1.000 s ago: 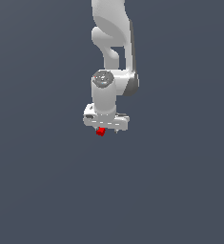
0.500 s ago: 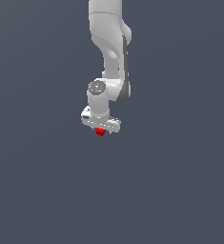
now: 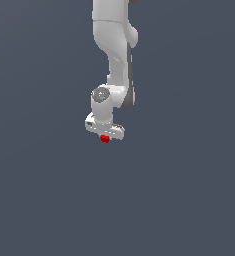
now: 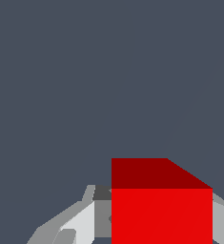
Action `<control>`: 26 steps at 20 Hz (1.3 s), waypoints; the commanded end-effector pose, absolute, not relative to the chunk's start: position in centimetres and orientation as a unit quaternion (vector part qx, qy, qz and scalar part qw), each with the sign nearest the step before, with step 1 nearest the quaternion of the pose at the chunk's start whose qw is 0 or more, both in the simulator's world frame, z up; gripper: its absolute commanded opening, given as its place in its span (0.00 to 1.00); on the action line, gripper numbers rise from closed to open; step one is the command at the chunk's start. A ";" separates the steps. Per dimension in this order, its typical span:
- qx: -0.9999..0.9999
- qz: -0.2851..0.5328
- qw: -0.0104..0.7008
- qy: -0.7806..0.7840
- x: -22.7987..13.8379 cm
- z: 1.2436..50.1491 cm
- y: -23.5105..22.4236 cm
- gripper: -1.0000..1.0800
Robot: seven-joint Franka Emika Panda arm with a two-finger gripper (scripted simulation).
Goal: Pick up the red cube and move it to a goal position.
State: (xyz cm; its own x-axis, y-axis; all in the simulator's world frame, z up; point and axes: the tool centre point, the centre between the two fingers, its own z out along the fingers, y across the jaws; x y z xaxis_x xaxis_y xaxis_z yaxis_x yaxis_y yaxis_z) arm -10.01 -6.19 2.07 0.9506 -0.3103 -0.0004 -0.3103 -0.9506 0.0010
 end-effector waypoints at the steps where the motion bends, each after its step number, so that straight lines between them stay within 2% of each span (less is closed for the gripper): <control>1: 0.988 0.000 0.000 -0.158 -10.0 2.0 -6.2 0.00; 14: 0.988 0.000 0.000 -0.157 -9.7 2.7 -5.4 0.00; 26: 0.988 0.000 0.001 -0.158 -6.6 9.3 1.9 0.00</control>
